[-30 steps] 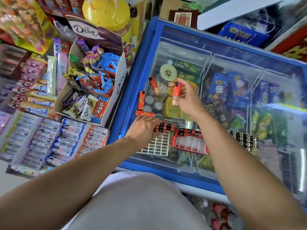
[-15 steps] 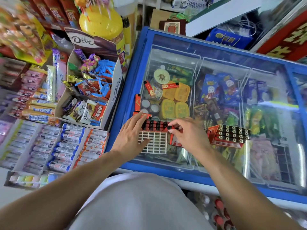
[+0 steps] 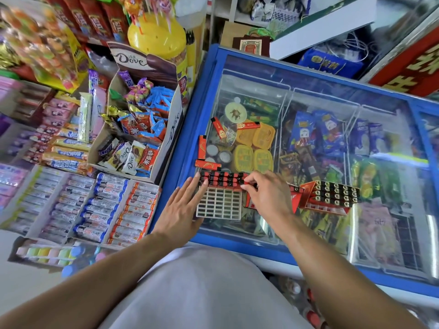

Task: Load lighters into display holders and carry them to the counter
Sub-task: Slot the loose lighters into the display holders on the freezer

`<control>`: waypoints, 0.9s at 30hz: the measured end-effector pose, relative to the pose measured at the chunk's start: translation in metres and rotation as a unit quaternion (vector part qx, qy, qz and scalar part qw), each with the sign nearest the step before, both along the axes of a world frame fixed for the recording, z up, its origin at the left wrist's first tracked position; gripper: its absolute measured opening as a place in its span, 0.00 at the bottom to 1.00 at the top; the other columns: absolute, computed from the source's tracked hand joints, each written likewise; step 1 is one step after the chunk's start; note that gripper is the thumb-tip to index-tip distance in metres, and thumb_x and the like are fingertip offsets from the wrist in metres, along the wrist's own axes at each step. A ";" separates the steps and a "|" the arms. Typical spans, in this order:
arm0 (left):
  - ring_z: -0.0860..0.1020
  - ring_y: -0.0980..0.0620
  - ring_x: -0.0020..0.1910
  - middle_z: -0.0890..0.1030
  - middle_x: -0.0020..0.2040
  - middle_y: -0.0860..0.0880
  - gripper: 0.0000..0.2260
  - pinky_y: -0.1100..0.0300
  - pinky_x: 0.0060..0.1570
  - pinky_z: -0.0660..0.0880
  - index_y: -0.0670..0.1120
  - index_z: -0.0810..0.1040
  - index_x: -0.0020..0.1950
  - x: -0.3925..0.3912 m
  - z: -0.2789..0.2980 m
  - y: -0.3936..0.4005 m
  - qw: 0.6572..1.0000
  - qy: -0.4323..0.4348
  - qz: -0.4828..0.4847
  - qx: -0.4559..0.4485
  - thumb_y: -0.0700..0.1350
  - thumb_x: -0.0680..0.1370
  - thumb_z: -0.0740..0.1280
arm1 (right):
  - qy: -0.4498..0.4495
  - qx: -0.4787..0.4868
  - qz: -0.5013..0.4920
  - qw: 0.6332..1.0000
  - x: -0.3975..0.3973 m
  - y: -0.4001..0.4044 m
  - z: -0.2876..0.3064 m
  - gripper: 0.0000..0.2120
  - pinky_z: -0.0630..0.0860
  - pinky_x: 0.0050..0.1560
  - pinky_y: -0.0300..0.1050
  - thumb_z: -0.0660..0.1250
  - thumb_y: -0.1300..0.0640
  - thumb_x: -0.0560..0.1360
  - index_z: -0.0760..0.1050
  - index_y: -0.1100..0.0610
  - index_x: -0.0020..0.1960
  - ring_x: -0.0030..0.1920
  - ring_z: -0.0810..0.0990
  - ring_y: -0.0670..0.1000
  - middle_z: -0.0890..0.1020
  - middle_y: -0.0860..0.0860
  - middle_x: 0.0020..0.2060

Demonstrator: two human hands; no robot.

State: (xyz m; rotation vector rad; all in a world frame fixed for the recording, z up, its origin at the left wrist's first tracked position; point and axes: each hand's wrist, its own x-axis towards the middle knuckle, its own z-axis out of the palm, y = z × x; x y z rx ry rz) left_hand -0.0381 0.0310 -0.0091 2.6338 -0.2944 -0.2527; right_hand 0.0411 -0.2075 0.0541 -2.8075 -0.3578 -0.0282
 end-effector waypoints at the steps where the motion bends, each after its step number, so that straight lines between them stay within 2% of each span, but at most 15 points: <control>1: 0.38 0.54 0.81 0.38 0.82 0.54 0.48 0.51 0.79 0.47 0.56 0.39 0.82 0.000 0.000 0.001 1.000 0.005 -0.001 -0.001 0.45 0.76 0.72 | -0.017 -0.003 -0.002 1.000 0.000 0.001 -0.001 0.08 0.72 0.42 0.42 0.78 0.50 0.71 0.83 0.52 0.47 0.36 0.73 0.44 0.83 0.46 0.36; 3: 0.38 0.54 0.80 0.38 0.82 0.55 0.48 0.50 0.79 0.47 0.59 0.36 0.81 0.000 -0.001 0.001 1.000 0.016 -0.002 -0.008 0.45 0.77 0.71 | -0.035 0.001 -0.007 0.999 -0.001 0.001 -0.002 0.09 0.70 0.39 0.40 0.79 0.51 0.69 0.83 0.52 0.45 0.35 0.71 0.43 0.82 0.46 0.35; 8: 0.40 0.53 0.81 0.40 0.82 0.55 0.50 0.51 0.79 0.47 0.61 0.35 0.80 0.001 -0.004 0.002 0.999 0.023 0.006 -0.033 0.43 0.76 0.72 | -0.029 0.019 0.004 0.999 0.000 -0.001 -0.005 0.09 0.78 0.41 0.47 0.78 0.51 0.70 0.83 0.53 0.46 0.39 0.79 0.47 0.84 0.46 0.38; 15: 0.45 0.54 0.81 0.50 0.83 0.54 0.51 0.48 0.79 0.52 0.62 0.34 0.80 0.007 -0.008 -0.001 0.997 0.041 0.011 -0.062 0.43 0.76 0.72 | -0.019 -0.002 -0.007 1.000 -0.004 -0.003 -0.012 0.10 0.77 0.41 0.46 0.79 0.49 0.68 0.84 0.51 0.47 0.38 0.77 0.46 0.84 0.45 0.37; 17: 0.46 0.53 0.81 0.51 0.83 0.54 0.51 0.49 0.80 0.51 0.61 0.34 0.80 0.007 -0.008 0.000 0.997 0.039 0.010 -0.061 0.44 0.76 0.73 | 0.004 -0.031 -0.010 0.999 -0.003 0.000 -0.007 0.13 0.76 0.45 0.47 0.77 0.44 0.70 0.83 0.49 0.50 0.43 0.78 0.46 0.85 0.44 0.42; 19: 0.48 0.52 0.81 0.53 0.82 0.53 0.51 0.50 0.80 0.50 0.62 0.34 0.79 0.006 -0.008 0.000 0.998 0.034 0.007 -0.060 0.44 0.76 0.72 | 0.023 -0.036 -0.008 0.999 -0.002 0.004 0.001 0.17 0.77 0.53 0.49 0.74 0.40 0.71 0.82 0.49 0.54 0.49 0.79 0.47 0.85 0.43 0.48; 23: 0.58 0.50 0.79 0.63 0.80 0.51 0.51 0.51 0.79 0.54 0.58 0.37 0.81 0.001 -0.010 0.005 0.995 0.025 0.027 -0.088 0.43 0.75 0.73 | 0.000 0.024 -0.006 1.000 0.017 0.026 0.027 0.09 0.73 0.58 0.46 0.70 0.44 0.77 0.81 0.48 0.52 0.51 0.79 0.45 0.83 0.42 0.47; 25: 0.60 0.50 0.79 0.65 0.79 0.51 0.50 0.51 0.78 0.55 0.55 0.36 0.81 -0.001 -0.013 0.009 0.996 0.032 0.023 -0.077 0.43 0.75 0.72 | 0.045 0.011 0.016 0.999 0.042 0.045 0.033 0.07 0.73 0.60 0.47 0.70 0.47 0.78 0.80 0.47 0.54 0.51 0.79 0.44 0.83 0.42 0.49; 27: 0.58 0.52 0.79 0.66 0.78 0.51 0.50 0.54 0.80 0.50 0.51 0.33 0.81 -0.004 -0.014 0.011 0.997 0.041 0.017 -0.059 0.44 0.76 0.71 | 0.134 -0.009 0.041 0.990 0.073 0.066 0.029 0.09 0.77 0.57 0.49 0.71 0.48 0.77 0.81 0.47 0.56 0.49 0.80 0.45 0.84 0.43 0.51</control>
